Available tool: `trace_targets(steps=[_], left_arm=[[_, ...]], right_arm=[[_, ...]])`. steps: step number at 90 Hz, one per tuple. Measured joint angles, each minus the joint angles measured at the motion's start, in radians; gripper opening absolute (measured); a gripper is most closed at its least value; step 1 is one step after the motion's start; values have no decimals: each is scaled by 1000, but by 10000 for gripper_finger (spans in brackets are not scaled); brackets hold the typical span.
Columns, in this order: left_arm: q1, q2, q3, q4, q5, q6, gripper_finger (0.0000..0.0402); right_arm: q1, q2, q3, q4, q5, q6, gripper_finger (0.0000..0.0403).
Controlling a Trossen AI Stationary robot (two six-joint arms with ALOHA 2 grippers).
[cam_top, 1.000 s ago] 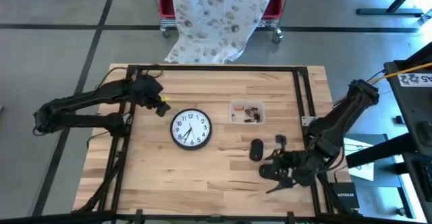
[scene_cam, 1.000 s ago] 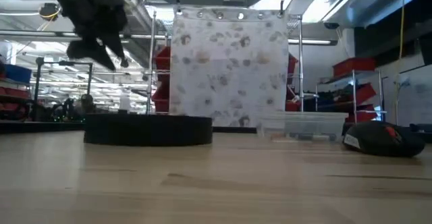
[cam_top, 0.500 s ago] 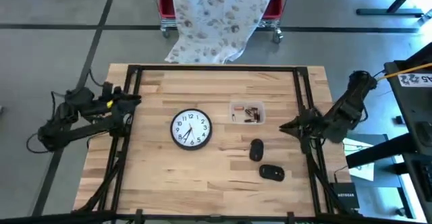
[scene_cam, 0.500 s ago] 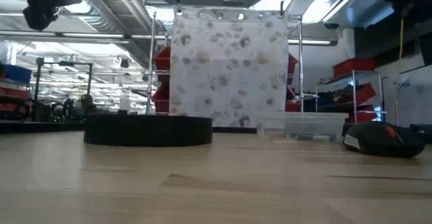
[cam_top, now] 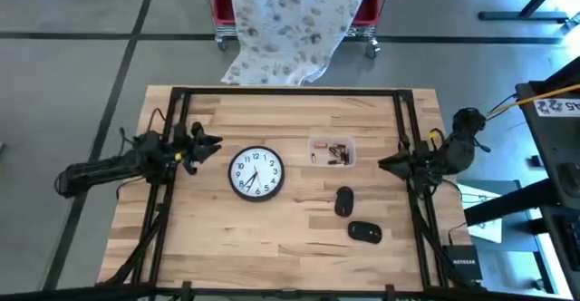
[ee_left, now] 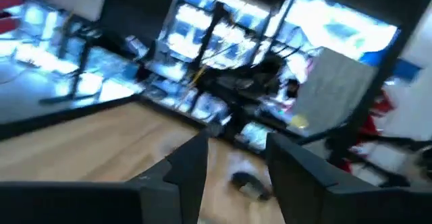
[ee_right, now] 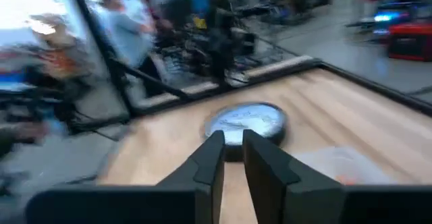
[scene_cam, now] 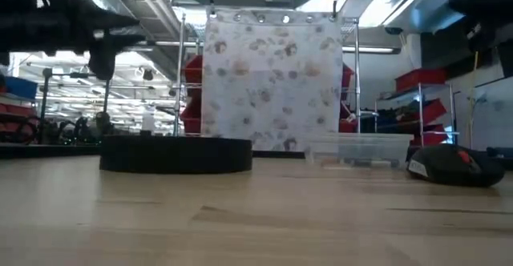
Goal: Insert battery
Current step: Return to Home Position
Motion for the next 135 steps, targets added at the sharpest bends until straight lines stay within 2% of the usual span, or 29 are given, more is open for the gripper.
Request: trace_targets(steps=[8,17,25,39,48,58,73,90,106,121,135], left_arm=[[-41,5,-1,-97,-67,31,133],[-83,12,-1,-104,-112,55,133],[-106,10,-1,-97,-125,78,133],[-123,10,-1,-122,-132,91,133],[-124,26,-2,-134,-132,80,133],[-130,44,-2,-135,-129,75,133],[-129,74,-2,-135,-130,66,133],[-129,92,-2,-135,-133,62,133],[-129,95,-2,-134,-133,60,133],[-129,95,-2,-133,-142,45,133],[-126,96,-2,-128,-175,223,133]], right_arm=[[-21,0,-10,26,3,-24,40],[-51,1,-55,20,40,-46,40],[-85,0,-107,79,114,-46,40],[-139,0,-209,165,124,-44,40],[-170,16,-216,227,87,-82,40],[-222,17,-232,363,52,-195,40],[-372,17,-290,585,-132,-338,40],[-597,23,-289,545,-270,-321,40],[-759,22,-289,473,-386,-274,40],[-829,27,-289,467,-391,-274,40],[-842,27,-289,467,-393,-274,40]])
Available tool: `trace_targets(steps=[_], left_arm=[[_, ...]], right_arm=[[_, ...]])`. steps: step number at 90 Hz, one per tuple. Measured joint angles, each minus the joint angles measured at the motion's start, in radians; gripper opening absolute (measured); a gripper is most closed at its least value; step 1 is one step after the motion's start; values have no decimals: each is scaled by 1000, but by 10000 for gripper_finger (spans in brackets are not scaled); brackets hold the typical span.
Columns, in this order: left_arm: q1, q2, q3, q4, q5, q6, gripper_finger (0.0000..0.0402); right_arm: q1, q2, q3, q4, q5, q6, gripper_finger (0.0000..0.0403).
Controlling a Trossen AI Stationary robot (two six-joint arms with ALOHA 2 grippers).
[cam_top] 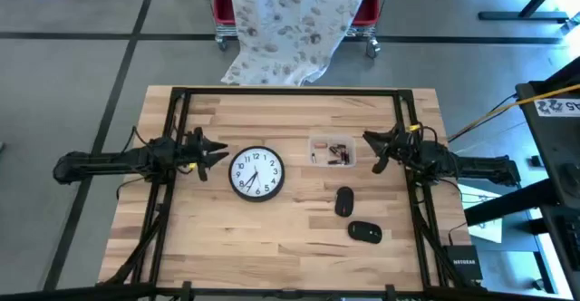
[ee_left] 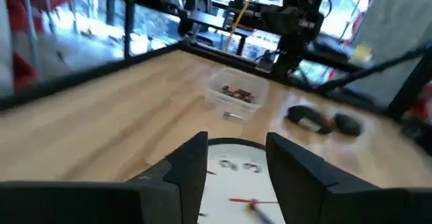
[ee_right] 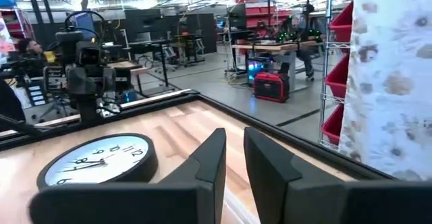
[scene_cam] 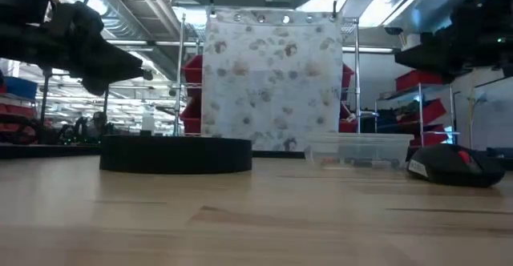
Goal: Insert battery
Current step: Return to Home Position
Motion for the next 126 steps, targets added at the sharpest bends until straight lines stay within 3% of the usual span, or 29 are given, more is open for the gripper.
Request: trace_targets(steps=[12,61,126], left_arm=[[0,0,0,0,0,30,133],[0,0,0,0,1,-111,133],[0,0,0,0,1,-111,133]], right_arm=[[0,0,0,0,0,1,40],[1,0,0,0,0,1,40],[1,0,0,0,0,1,40]])
